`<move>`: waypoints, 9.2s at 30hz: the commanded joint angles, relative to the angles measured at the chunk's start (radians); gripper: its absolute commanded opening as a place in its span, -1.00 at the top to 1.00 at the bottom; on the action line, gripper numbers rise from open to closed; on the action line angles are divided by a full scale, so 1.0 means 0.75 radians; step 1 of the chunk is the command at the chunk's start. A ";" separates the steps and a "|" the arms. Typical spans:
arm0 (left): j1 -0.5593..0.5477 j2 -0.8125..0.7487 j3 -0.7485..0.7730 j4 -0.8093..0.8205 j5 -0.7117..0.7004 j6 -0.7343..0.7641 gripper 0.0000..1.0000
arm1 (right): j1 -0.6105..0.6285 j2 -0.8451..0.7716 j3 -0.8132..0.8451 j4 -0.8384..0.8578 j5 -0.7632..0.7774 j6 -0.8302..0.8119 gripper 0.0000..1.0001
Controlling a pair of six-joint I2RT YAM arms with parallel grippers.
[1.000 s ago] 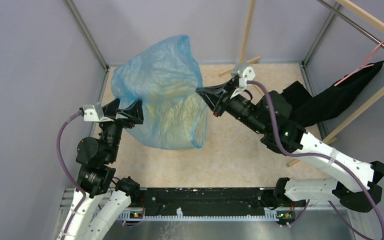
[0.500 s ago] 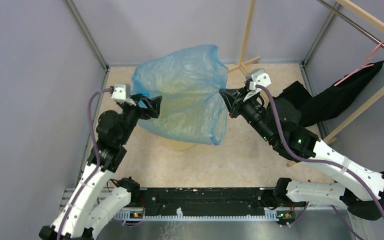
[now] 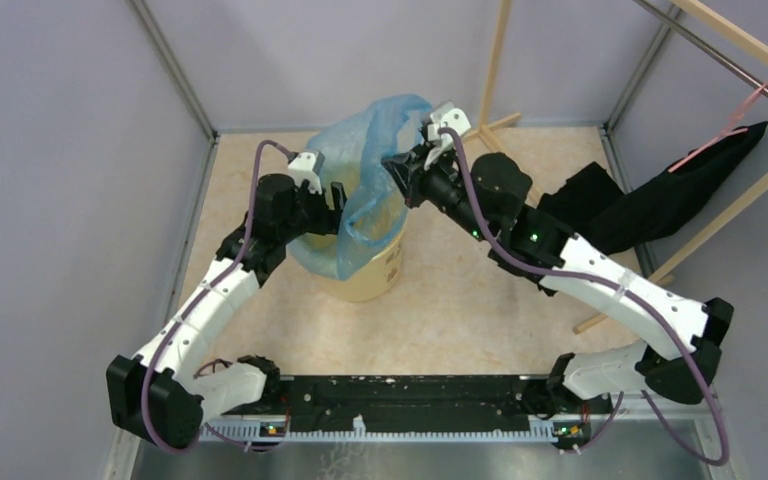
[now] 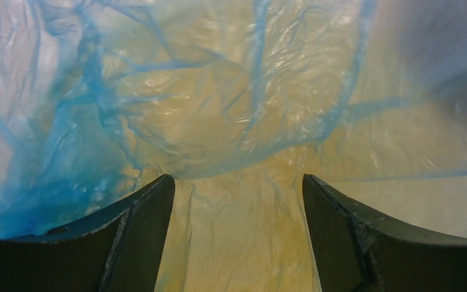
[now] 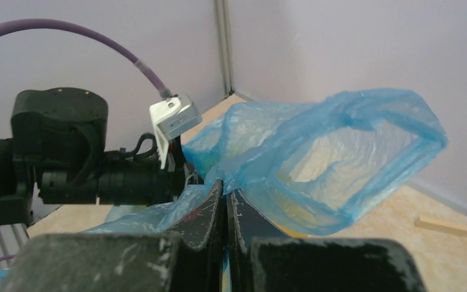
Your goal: Put the trash bags into the trash bin
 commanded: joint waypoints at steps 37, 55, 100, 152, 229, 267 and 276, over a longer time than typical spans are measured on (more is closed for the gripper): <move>-0.383 0.323 0.009 0.428 0.223 -0.574 -0.64 | -0.418 -0.114 -0.091 -0.166 -0.311 0.161 1.00; -0.382 -0.095 0.172 -0.119 0.005 -0.261 -0.97 | -0.448 -0.269 -0.234 -0.112 -0.857 0.013 1.00; 0.062 0.702 0.768 0.513 1.336 -0.596 -0.57 | -0.447 -0.285 -0.358 -0.018 -1.379 0.080 1.00; 0.089 -0.296 0.269 -0.084 0.319 -0.267 -0.97 | -0.230 0.071 -0.168 -0.018 -0.111 0.197 1.00; -0.304 0.014 0.475 -0.270 0.258 -0.276 -0.36 | -0.185 -0.010 -0.379 0.470 -0.263 0.416 1.00; -0.306 -0.079 0.406 -0.254 0.143 -0.286 1.00 | -0.201 -0.045 -0.353 0.340 -0.323 0.453 0.48; -0.306 -0.237 0.285 -0.164 0.072 -0.320 1.00 | -0.264 -0.199 -0.380 0.105 -0.368 0.462 -0.42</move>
